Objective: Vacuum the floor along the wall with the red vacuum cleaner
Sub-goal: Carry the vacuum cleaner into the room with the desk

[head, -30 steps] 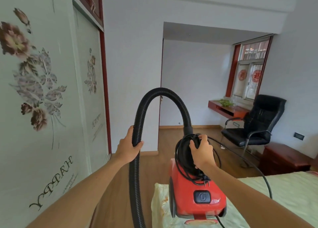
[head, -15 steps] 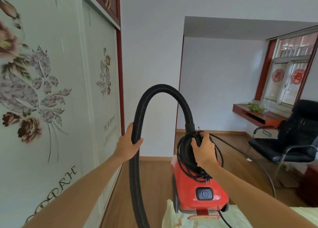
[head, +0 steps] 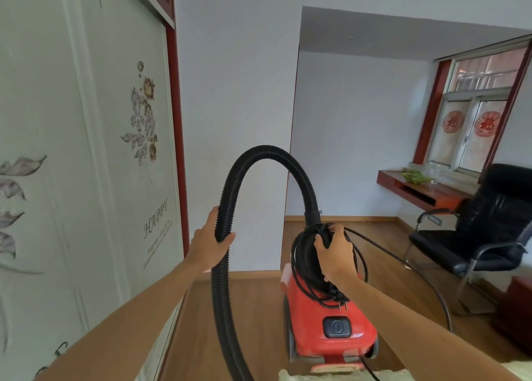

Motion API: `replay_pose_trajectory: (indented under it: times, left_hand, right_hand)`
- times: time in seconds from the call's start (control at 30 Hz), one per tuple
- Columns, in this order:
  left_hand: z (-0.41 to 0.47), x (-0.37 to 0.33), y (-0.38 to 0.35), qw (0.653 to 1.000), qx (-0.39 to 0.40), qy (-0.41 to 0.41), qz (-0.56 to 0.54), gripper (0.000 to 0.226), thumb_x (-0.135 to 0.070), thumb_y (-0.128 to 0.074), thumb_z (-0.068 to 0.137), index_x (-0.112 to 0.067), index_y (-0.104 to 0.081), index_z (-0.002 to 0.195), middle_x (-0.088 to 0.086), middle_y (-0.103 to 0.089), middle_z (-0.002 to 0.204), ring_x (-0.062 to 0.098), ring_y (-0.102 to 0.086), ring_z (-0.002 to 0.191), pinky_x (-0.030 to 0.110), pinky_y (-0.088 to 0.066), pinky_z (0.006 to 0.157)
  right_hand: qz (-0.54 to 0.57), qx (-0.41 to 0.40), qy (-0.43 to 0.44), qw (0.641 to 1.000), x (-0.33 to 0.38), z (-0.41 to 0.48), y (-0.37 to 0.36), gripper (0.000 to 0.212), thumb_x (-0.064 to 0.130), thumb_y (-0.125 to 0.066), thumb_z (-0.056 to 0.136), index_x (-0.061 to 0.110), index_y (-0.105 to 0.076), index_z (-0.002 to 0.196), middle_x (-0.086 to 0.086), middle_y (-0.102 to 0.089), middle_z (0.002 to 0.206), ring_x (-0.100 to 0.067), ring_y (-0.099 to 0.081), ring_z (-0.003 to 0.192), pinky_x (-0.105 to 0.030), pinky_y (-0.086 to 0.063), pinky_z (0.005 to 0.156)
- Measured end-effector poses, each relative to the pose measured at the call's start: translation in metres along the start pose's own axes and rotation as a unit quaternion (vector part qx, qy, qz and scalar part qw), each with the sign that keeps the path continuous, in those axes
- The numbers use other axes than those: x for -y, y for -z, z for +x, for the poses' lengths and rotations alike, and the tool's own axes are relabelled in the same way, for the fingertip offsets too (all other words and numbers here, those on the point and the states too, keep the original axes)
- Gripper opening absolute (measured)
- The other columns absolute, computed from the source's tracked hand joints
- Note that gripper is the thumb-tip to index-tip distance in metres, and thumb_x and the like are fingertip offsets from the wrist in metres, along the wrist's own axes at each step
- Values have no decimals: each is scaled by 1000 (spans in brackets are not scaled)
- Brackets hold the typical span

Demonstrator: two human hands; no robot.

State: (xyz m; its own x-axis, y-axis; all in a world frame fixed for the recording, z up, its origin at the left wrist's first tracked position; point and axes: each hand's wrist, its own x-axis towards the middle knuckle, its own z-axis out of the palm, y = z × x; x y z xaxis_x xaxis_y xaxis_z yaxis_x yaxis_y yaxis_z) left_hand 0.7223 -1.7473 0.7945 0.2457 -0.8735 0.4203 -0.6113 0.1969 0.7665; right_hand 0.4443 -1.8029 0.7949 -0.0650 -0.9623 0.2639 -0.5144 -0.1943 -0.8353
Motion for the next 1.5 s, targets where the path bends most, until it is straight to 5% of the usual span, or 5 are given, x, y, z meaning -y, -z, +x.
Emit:
replay_pose_trajectory:
  times: [0.23,0.73,1.07,1.5]
  left_hand:
    - [84,34,-8,1000,18,-8,-1,78,-26,-65,95,-24,-18,156,11,-63,114,23,-66,86,40,-60,80]
    - [246,122,-37,1000,4,5,11,76,-24,-65,94,-23,-20,155,14,-63,112,18,-63,79,37,-60,75]
    - [392,172,-58,1000,-9,16,20,75,-25,-65,95,-22,-20,154,16,-62,117,29,-66,89,46,-59,81]
    - [554,246,-96,1000,25,13,-2,77,-28,-64,95,-26,-16,155,11,-64,112,23,-66,82,39,-59,77]
  right_hand:
    - [-13,-34,-6,999,11,72,-42,23,29,-51,100,21,-41,120,-9,-63,92,-24,-66,69,-44,-61,52]
    - [-4,-19,-10,1000,7,233,-153,29,30,-51,101,16,-42,125,-2,-52,84,-23,-62,65,-43,-59,44]
    - [-11,-10,5,1000,15,379,-230,29,30,-51,101,14,-41,124,-17,-61,95,-36,-66,68,-49,-59,54]
    - [-22,-34,-6,999,9,518,-302,28,29,-51,100,14,-43,123,-14,-61,94,-32,-65,67,-41,-57,49]
